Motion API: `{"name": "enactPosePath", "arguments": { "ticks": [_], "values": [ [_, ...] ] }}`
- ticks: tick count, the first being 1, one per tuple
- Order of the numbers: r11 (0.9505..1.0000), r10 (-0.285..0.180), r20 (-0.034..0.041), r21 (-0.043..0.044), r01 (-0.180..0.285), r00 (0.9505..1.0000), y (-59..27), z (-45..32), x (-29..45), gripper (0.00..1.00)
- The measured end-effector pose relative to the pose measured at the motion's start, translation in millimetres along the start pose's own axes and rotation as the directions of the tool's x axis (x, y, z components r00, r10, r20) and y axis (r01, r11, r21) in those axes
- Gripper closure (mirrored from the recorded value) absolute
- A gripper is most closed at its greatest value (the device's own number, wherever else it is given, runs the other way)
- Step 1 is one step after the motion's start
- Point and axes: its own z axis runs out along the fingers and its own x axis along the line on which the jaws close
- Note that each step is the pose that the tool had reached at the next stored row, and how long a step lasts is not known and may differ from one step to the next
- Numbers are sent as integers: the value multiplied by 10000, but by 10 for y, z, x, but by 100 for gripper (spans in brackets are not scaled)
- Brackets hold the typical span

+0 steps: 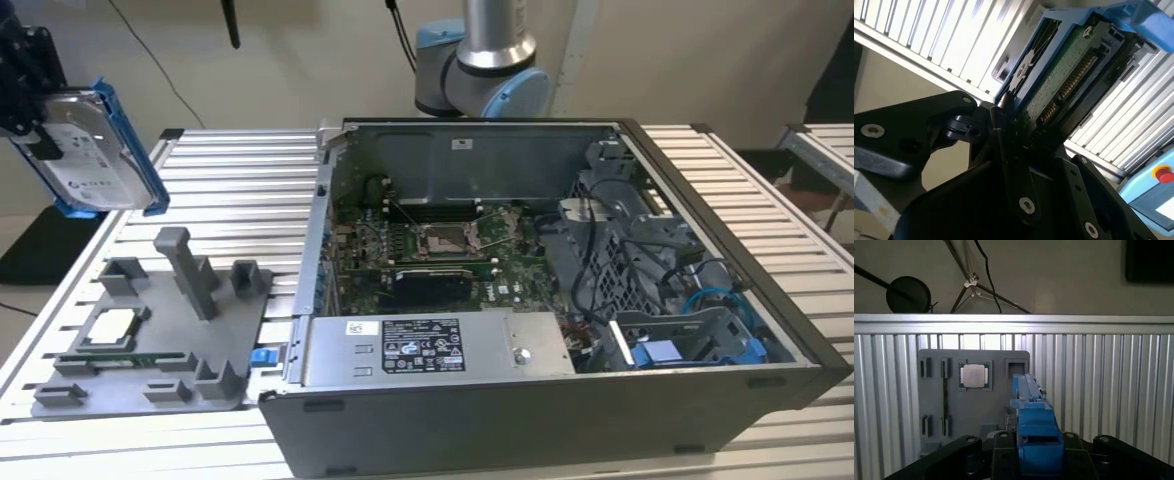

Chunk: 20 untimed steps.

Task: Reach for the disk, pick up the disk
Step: 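Pick up the disk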

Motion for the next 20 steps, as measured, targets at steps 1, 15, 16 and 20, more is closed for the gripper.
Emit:
{"name": "enactPosePath", "arguments": {
  "ticks": [1, 15, 16, 20],
  "values": [
    [10000, 0, 0, -1, 0, 10000, -3, -189, -16, 100],
    [10000, 0, 0, 0, 0, 10000, -8, -567, -49, 100],
    [10000, 0, 0, 0, 0, 10000, -8, -582, -50, 100],
    [10000, 0, 0, 0, 0, 10000, -9, -628, -54, 100]
  ]
}}
